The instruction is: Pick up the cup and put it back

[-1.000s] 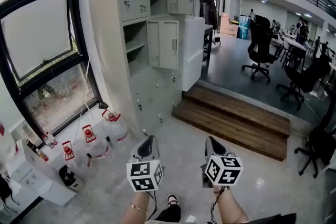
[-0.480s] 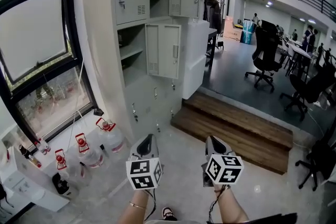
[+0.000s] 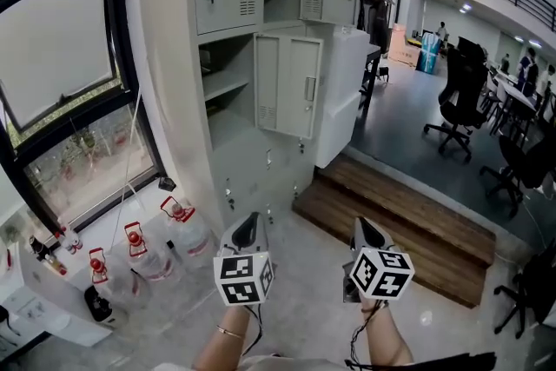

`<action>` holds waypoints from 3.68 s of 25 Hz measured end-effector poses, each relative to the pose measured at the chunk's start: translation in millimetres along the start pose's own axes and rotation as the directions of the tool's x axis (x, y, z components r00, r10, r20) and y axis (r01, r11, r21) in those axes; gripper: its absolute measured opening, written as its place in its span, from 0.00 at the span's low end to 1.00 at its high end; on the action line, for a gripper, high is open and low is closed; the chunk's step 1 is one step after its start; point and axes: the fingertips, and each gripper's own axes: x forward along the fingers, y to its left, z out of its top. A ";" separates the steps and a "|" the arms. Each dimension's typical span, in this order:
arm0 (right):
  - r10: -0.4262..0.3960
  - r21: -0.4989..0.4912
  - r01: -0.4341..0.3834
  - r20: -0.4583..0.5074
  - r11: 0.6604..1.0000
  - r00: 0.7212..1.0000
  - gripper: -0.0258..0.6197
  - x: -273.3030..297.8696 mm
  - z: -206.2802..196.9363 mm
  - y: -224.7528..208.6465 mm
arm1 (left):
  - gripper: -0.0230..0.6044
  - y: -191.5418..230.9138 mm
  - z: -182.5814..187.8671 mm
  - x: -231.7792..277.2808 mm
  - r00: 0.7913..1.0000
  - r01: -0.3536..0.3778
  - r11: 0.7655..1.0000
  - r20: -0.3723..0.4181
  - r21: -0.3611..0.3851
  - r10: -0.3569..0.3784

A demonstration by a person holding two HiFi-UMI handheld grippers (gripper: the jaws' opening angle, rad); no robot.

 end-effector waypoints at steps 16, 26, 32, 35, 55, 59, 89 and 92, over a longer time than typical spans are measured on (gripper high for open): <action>0.048 -0.010 -0.049 -0.023 0.999 0.999 0.03 156.0 19.8 -36.9 | 0.05 51.9 -8.5 128.5 0.996 -0.091 0.995 -0.009 -0.032 0.090; 0.180 -0.090 -0.179 0.007 0.980 0.984 0.03 314.7 96.0 -104.9 | 0.05 43.3 16.9 272.8 0.974 -0.218 0.975 0.044 -0.048 0.220; 0.267 -0.120 -0.264 0.013 0.957 0.964 0.03 402.6 134.6 -141.4 | 0.05 35.4 34.4 354.0 0.953 -0.290 0.956 0.071 -0.043 0.293; 0.310 -0.134 -0.304 0.022 0.943 0.951 0.03 437.8 153.8 -149.2 | 0.05 36.8 46.8 383.7 0.944 -0.319 0.947 0.082 -0.024 0.320; 0.400 -0.107 -0.392 0.060 0.914 0.915 0.03 530.8 165.7 -120.7 | 0.05 95.0 75.8 453.5 0.911 -0.404 0.914 0.095 0.018 0.401; 0.410 -0.135 -0.400 0.048 0.906 0.911 0.03 529.4 163.2 -116.5 | 0.05 96.0 71.5 451.9 0.906 -0.417 0.909 0.091 0.009 0.414; 0.481 -0.134 -0.473 0.032 0.871 0.876 0.53 513.0 173.2 -113.9 | 0.05 83.7 62.3 430.5 0.886 -0.461 0.887 0.055 0.019 0.460; 0.488 -0.130 -0.480 0.039 0.868 0.872 0.53 512.7 181.3 -114.2 | 0.05 85.2 66.5 432.6 0.887 -0.460 0.888 0.051 0.010 0.459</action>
